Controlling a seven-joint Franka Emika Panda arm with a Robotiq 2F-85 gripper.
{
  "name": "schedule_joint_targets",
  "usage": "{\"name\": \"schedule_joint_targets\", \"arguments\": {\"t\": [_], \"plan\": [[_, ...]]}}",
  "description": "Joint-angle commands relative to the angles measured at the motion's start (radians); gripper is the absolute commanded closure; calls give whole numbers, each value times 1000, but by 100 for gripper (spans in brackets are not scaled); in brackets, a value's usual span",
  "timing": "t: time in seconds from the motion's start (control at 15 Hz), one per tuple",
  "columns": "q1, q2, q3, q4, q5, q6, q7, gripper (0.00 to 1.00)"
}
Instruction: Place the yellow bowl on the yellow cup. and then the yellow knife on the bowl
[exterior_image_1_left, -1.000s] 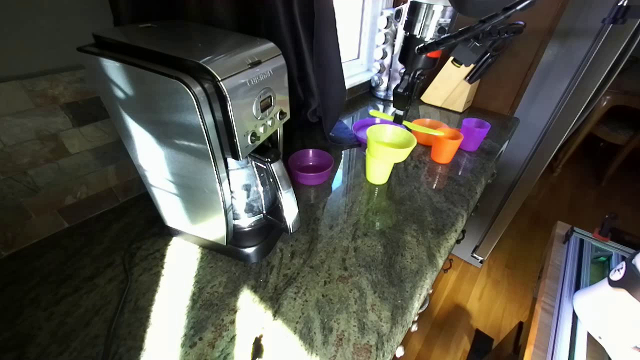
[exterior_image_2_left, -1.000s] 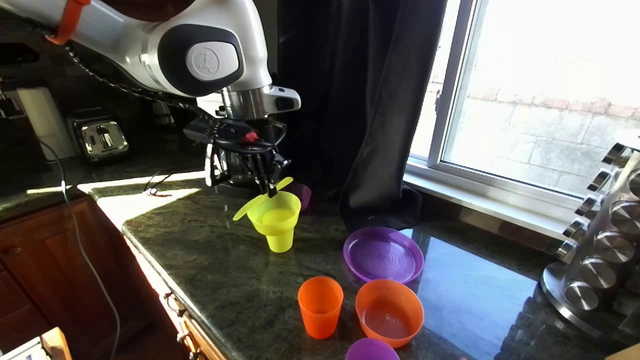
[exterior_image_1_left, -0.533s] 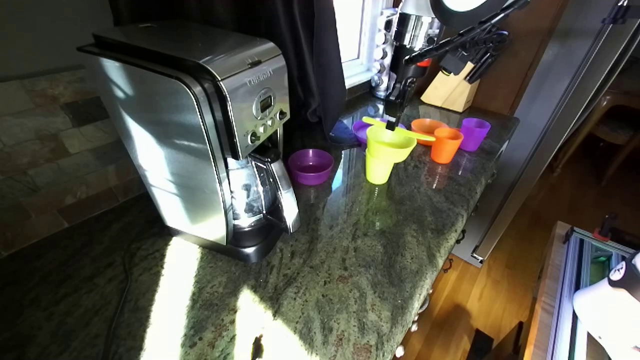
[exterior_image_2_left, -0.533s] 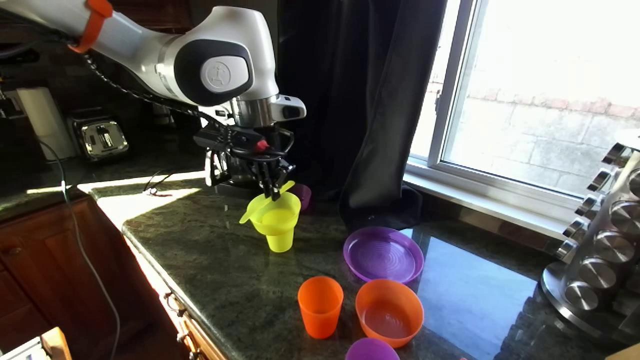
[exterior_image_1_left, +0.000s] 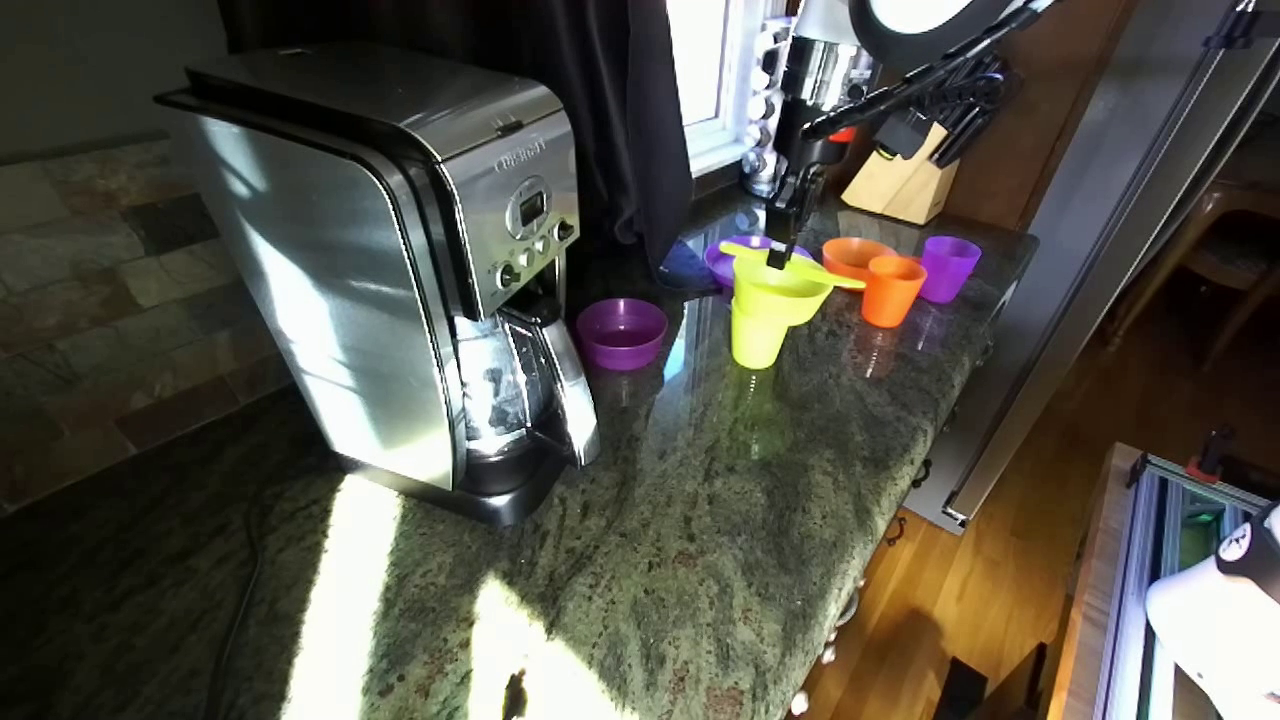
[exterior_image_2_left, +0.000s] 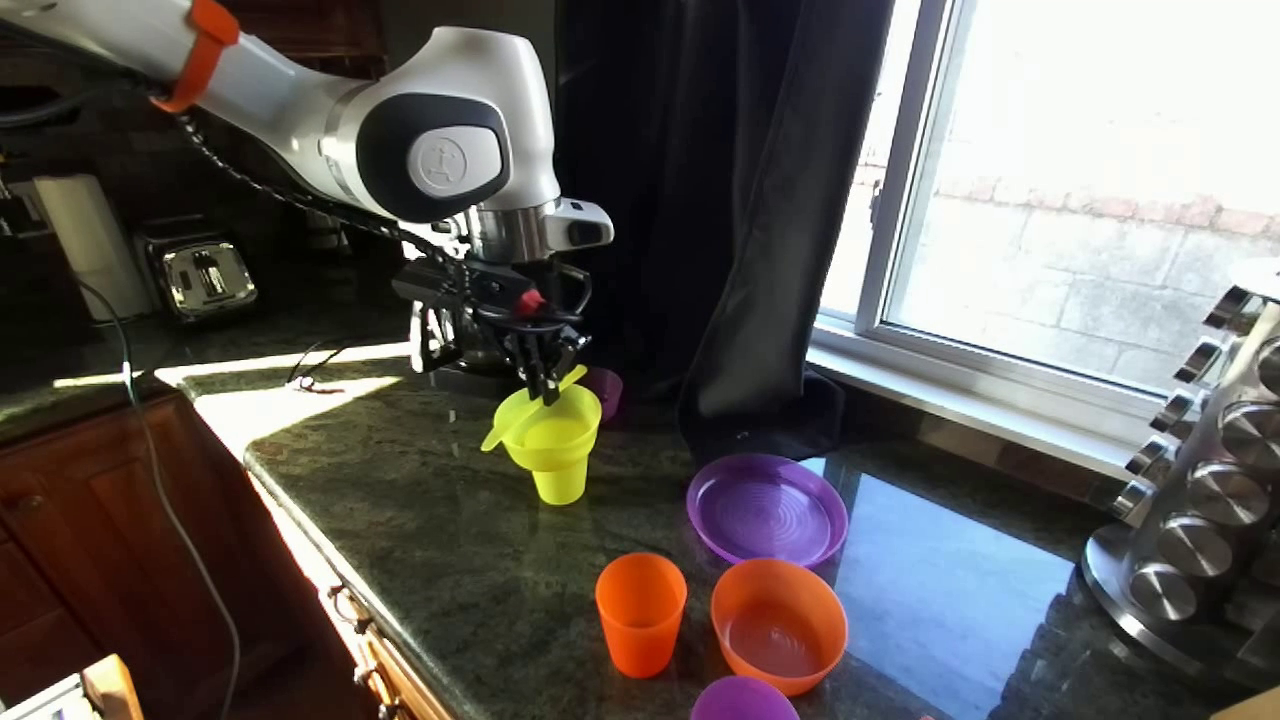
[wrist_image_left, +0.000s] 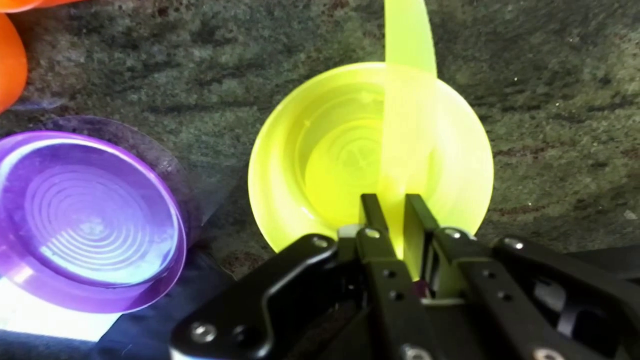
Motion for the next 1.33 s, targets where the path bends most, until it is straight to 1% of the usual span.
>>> {"name": "schedule_joint_targets", "arguments": {"t": [0.0, 1.2, 1.27], "plan": [[-2, 14, 3, 9, 25, 11, -28, 96], [-6, 27, 2, 16, 32, 12, -30, 96], [-7, 28, 2, 16, 27, 14, -26, 59]]}}
